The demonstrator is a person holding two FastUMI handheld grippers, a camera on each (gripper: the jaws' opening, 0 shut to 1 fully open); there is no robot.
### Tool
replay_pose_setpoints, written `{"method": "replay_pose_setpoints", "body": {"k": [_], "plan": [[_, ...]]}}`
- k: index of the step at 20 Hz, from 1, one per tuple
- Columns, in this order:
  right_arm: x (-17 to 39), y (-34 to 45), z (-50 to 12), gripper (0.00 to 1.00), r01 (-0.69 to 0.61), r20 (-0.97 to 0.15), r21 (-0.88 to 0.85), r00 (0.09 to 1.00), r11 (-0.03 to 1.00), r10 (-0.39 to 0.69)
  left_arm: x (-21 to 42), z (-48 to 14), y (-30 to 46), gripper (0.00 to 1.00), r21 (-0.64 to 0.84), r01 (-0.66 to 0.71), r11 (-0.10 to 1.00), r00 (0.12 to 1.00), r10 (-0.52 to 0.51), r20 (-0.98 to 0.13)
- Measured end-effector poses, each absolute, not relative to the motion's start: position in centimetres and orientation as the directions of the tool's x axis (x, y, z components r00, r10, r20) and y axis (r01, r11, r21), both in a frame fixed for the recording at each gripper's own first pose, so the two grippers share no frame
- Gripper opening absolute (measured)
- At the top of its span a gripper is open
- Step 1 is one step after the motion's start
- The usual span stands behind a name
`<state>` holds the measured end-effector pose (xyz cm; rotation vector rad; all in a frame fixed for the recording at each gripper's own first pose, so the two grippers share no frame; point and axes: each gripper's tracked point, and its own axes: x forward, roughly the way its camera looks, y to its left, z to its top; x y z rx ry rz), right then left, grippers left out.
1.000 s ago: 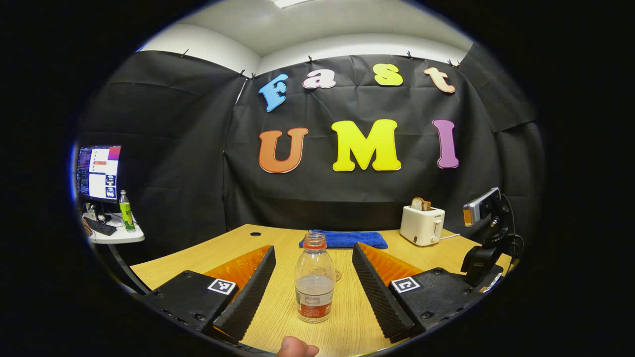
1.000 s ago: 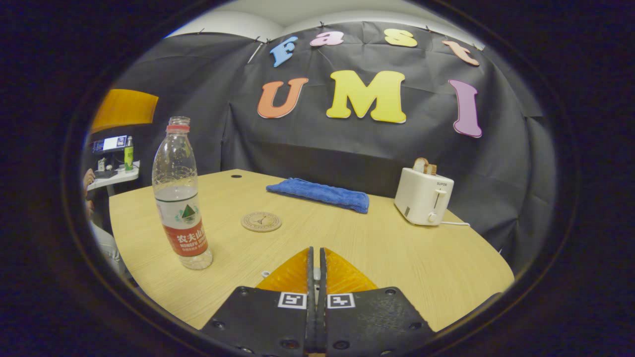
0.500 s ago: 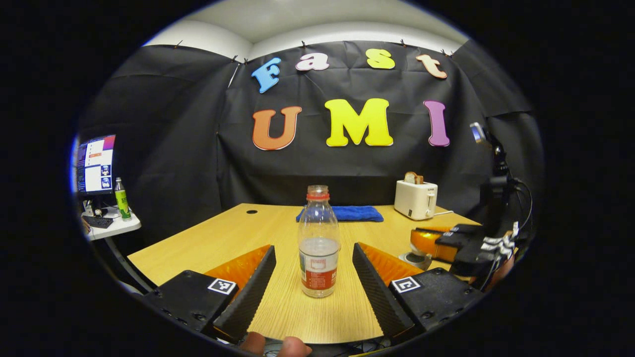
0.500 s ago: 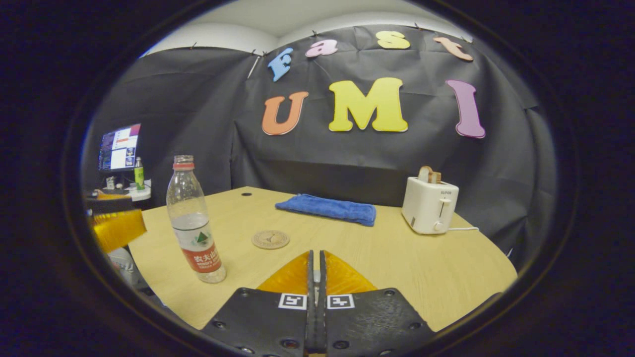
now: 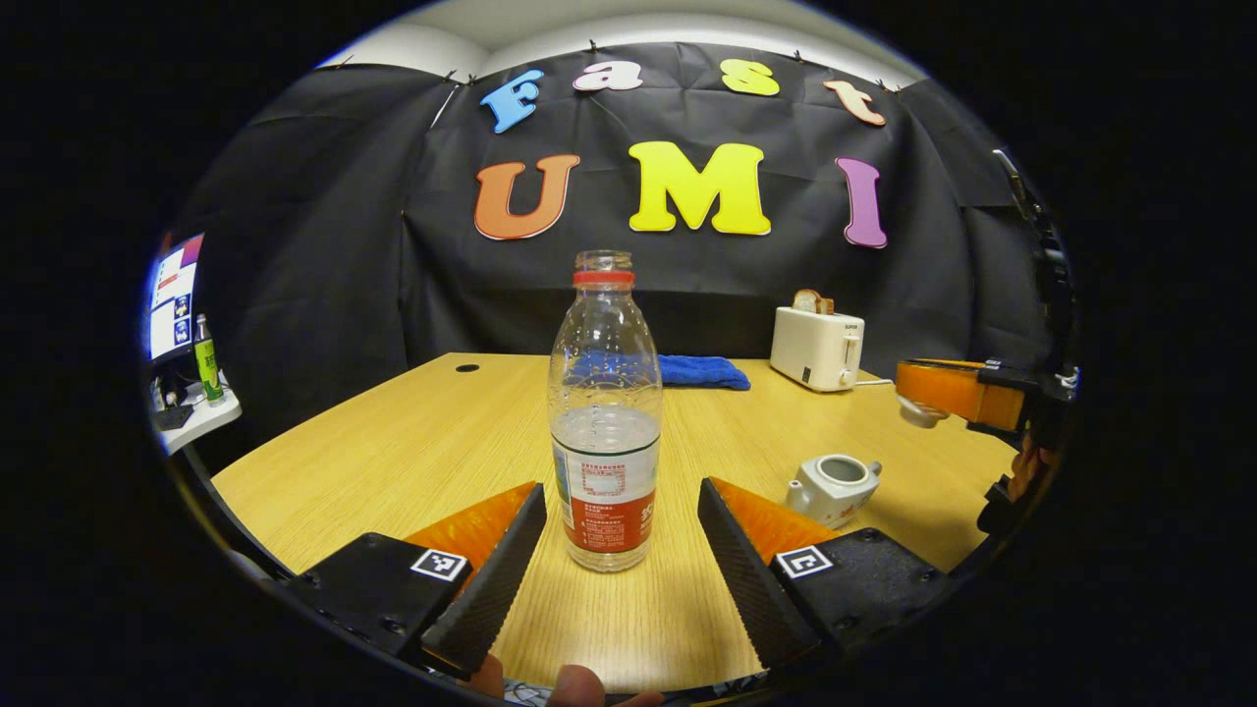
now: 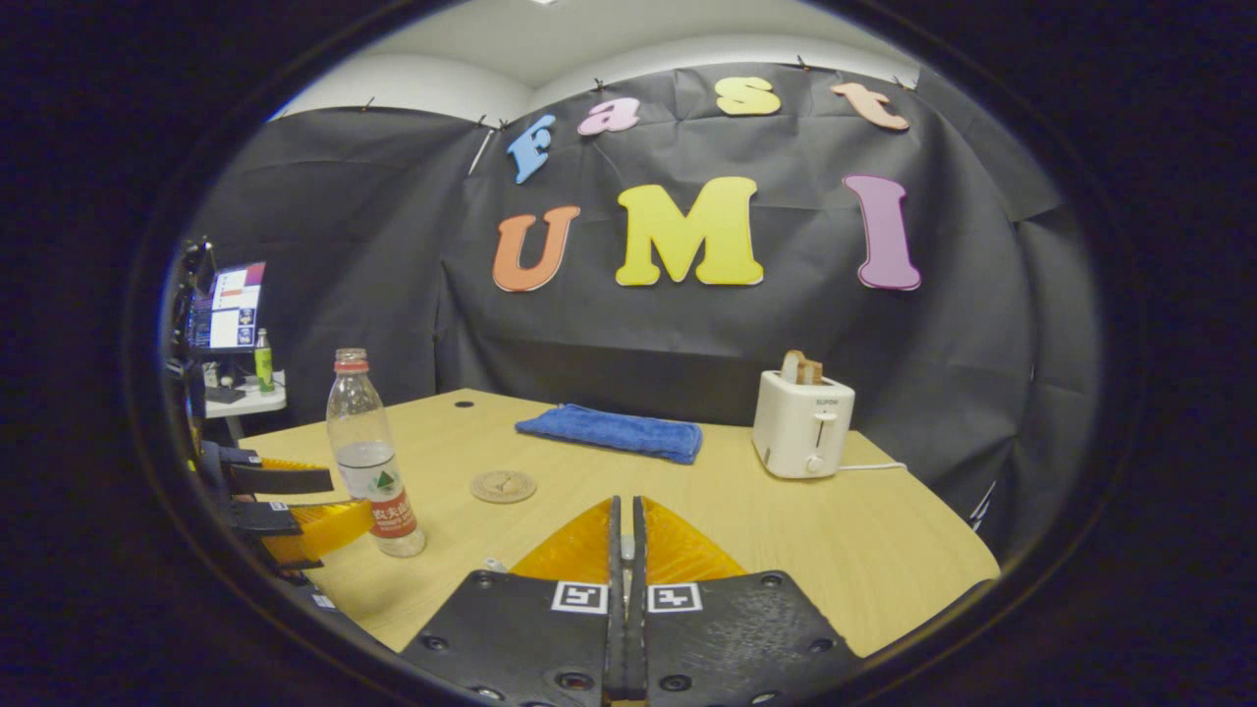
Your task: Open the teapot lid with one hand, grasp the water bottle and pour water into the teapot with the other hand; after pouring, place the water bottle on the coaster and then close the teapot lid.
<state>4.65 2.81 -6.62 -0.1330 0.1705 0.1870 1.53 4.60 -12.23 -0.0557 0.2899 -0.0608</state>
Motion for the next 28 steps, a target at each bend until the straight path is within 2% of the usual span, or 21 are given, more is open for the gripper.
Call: {"method": "replay_pose_setpoints", "body": {"k": [6,10,11,13,16,19,22,25,28], "plan": [[4.2,0.4,-6.6,0.0,-0.157,-0.18,-0.106,0.974,0.982,0.136,3.2,-12.6,5.0,0.97,-0.046,0.031,0.998,0.957,-0.042,-0.286],[3.9,-0.7,-6.9,0.0,-0.151,-0.191,-0.101,0.973,0.983,0.13,3.9,-12.3,5.2,0.83,-0.006,0.027,1.0,0.959,-0.028,-0.281],[3.9,-1.1,-6.9,0.0,-0.149,-0.191,-0.1,0.973,0.984,0.128,3.9,-12.1,5.2,0.78,0.02,0.031,0.999,0.958,-0.024,-0.284],[3.7,-1.9,-6.9,0.0,-0.144,-0.193,-0.098,0.973,0.985,0.123,4.1,-11.0,5.9,0.77,0.119,0.028,0.993,0.964,0.005,-0.267],[3.5,-2.8,-6.7,0.0,-0.142,-0.192,-0.092,0.974,0.986,0.122,5.0,-7.9,7.1,0.76,0.319,0.011,0.948,0.983,0.049,-0.179],[3.4,-3.5,-6.7,0.0,-0.142,-0.194,-0.1,0.974,0.985,0.12,5.8,-6.3,8.6,0.75,0.544,-0.007,0.839,0.987,0.094,-0.132],[3.2,-4.5,-6.9,0.0,-0.135,-0.196,-0.094,0.974,0.986,0.114,6.0,-5.2,8.8,0.75,0.708,-0.005,0.706,0.989,0.108,-0.1],[2.8,-5.0,-7.0,0.0,-0.132,-0.196,-0.097,0.974,0.987,0.111,7.0,-4.3,7.9,0.74,0.862,0.003,0.507,0.995,0.088,-0.055],[2.7,-6.0,-7.2,0.0,-0.122,-0.198,-0.086,0.975,0.989,0.103,7.6,-4.2,6.9,0.73,0.943,0.022,0.333,0.998,0.055,-0.042]]}}
